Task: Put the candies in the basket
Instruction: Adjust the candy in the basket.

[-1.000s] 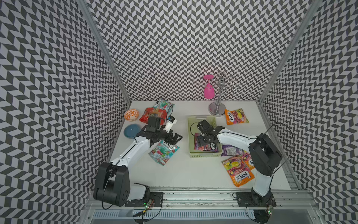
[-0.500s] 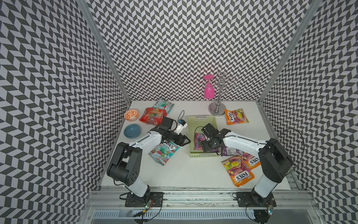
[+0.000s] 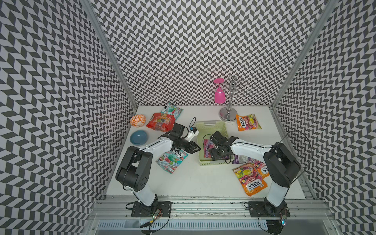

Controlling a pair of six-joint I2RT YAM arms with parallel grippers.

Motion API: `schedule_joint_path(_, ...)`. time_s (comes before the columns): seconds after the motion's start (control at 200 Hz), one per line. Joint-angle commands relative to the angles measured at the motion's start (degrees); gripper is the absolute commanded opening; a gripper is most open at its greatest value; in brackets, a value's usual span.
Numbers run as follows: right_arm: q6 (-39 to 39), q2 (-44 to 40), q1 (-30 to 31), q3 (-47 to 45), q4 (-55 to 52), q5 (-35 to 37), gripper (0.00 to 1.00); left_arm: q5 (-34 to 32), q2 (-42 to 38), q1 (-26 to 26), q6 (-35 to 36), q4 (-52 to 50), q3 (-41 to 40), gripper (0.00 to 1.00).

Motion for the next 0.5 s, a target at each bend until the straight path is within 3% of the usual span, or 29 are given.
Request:
schedule_joint_path(0.0,0.19,2.69,-0.19,2.70,4.05,-0.27,0.80,-1.15,1.89,-0.99,1.15,-1.39,2.29,0.43)
schedule_joint_path(0.12,0.03,3.81,-0.46,4.36,4.81,-0.79,0.80,-1.72,2.98,-1.34,1.35,-1.56,2.52,0.41)
schedule_joint_path(0.496,-0.85,4.39,-1.61,6.63,6.07,-0.63,0.80,-3.23,4.50,-1.71,2.73,-2.62,3.37,0.22)
